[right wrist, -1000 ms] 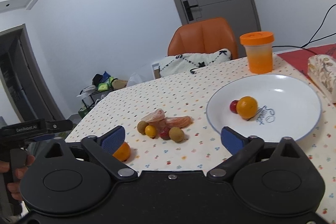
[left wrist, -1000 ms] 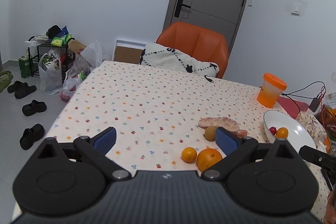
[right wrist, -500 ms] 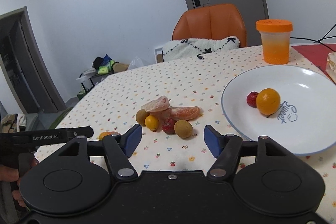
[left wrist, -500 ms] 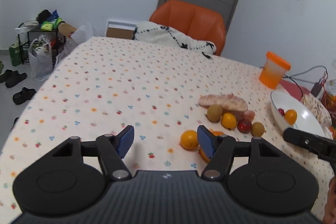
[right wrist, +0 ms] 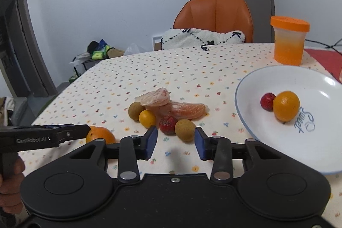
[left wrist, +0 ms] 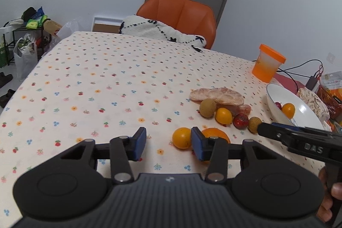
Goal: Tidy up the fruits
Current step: 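Grasp the small mandarin with the left tool while the right tool grasps a brown kiwi, then carry mandarin and kiwi over the white plate and open both tools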
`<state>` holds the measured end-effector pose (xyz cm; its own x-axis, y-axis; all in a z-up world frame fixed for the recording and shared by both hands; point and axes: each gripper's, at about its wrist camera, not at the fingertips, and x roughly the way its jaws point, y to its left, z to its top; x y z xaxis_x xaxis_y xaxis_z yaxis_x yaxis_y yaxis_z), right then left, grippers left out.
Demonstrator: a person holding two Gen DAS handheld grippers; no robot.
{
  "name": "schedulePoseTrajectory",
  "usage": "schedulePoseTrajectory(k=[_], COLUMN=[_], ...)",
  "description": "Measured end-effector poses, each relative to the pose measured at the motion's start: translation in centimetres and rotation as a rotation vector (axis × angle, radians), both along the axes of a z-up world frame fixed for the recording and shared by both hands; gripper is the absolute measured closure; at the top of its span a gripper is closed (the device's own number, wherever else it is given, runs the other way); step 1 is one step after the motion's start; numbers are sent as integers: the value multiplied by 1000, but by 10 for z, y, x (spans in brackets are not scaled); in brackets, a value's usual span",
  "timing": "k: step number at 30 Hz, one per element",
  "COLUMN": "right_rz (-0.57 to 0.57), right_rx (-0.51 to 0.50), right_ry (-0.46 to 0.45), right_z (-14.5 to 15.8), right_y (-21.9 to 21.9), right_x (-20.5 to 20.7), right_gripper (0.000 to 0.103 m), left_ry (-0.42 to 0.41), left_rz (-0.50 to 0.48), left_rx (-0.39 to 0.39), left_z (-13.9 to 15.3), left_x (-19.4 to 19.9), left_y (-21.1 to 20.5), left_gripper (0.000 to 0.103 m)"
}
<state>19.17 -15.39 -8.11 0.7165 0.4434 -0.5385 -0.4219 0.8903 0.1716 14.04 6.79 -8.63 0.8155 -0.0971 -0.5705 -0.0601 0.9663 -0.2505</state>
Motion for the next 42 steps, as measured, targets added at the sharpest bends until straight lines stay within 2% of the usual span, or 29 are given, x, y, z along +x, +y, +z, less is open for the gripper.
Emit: schedulePoseTrajectory(k=[5, 10, 13, 14, 17, 24, 32, 42], right_rz=[-13, -21, -22, -21, -18, -6, -10, -28], right_rx=[-46, -86, -91, -87, -65, -45, -34, -1], right_ry=[-18, -18, 19, 35, 37, 32, 15, -33], right_z=[-1, -3, -7, -9, -12, -8, 0, 15], right_y=[8, 11, 9, 8, 5, 3, -1, -21], right_x=[7, 15, 21, 22, 20, 13, 2, -15], right_gripper=[68, 68, 71, 77, 79, 79, 79, 79], left_ry=[-4, -12, -9, -7, 12, 2, -37, -71], left_rz=[-14, -39, -56, -66, -82, -66, -39, -34], left_rx=[-5, -19, -18, -15, -37, -35, -19, 13], left_z=[0, -2, -3, -3, -9, -8, 9, 26], left_x=[6, 11, 13, 14, 16, 14, 4, -1], left_y=[-1, -2, -5, -6, -7, -6, -2, -20], left_gripper=[58, 65, 70, 70, 80, 81, 81, 81])
